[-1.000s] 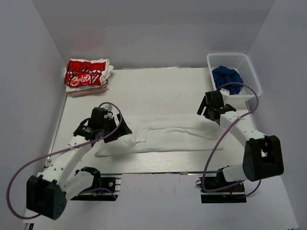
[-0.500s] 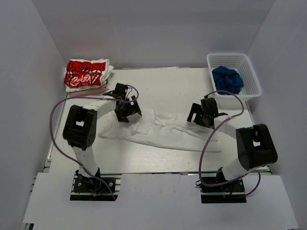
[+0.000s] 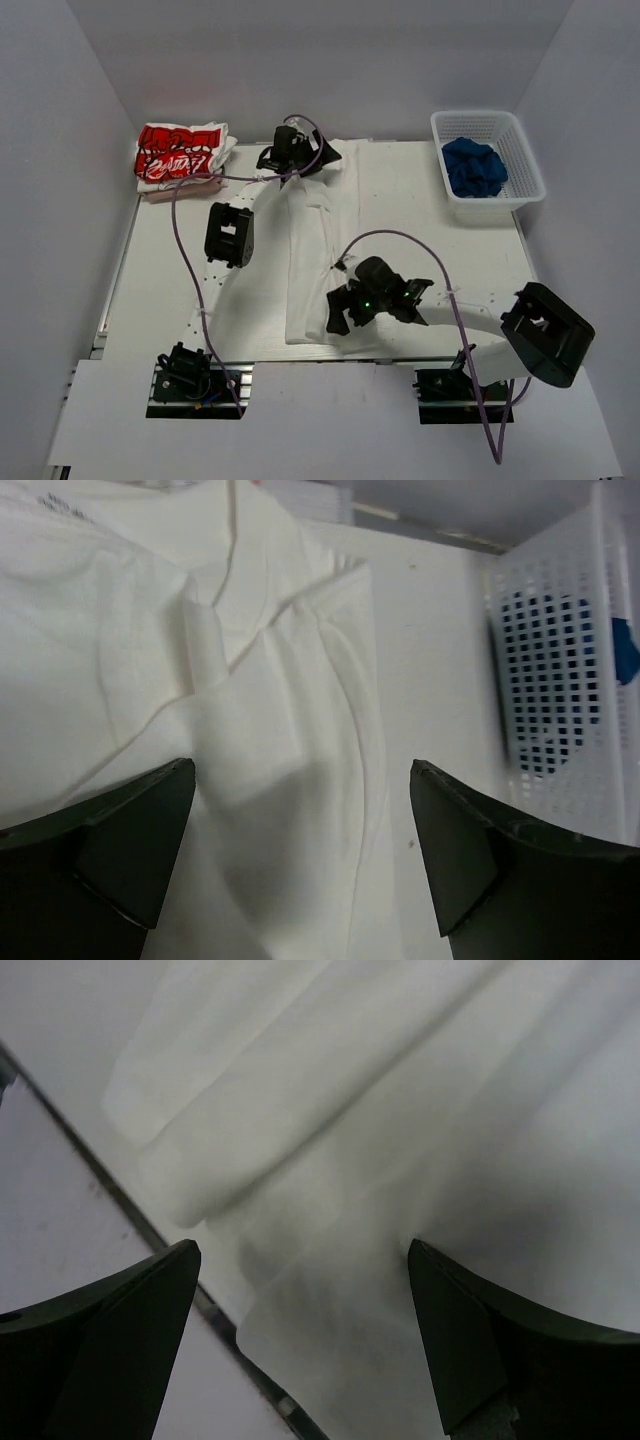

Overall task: Fold and stack the t-shirts
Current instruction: Rotate the tshirt 90 degrees

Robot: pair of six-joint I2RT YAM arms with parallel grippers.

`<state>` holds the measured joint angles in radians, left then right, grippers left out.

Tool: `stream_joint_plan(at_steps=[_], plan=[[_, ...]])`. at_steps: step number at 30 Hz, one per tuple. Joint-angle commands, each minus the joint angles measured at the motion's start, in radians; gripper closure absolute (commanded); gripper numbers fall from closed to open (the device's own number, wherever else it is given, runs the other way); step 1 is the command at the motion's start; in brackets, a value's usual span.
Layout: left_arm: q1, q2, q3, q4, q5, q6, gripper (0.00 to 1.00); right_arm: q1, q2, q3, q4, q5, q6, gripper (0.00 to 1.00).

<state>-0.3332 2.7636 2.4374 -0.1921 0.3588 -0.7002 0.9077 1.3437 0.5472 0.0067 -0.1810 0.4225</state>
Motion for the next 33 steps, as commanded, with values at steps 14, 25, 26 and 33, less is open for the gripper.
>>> stream_joint_plan(at_steps=[14,25,26,33], plan=[[-0.041,-0.082,-0.012,0.102,-0.067,0.028,0.00,0.209,-0.168,0.091,-0.176,0.133,-0.148,0.10],[-0.084,-0.906,-0.671,-0.176,-0.083,0.231,0.00,0.192,-0.474,-0.015,-0.204,0.452,0.185,0.10],[-0.104,-0.991,-0.787,-0.158,-0.098,0.220,0.00,0.189,-0.480,-0.018,-0.244,0.454,0.193,0.10],[-0.194,-1.523,-1.605,-0.118,-0.218,-0.027,0.00,0.180,-0.450,-0.017,-0.404,0.323,0.266,0.10]])
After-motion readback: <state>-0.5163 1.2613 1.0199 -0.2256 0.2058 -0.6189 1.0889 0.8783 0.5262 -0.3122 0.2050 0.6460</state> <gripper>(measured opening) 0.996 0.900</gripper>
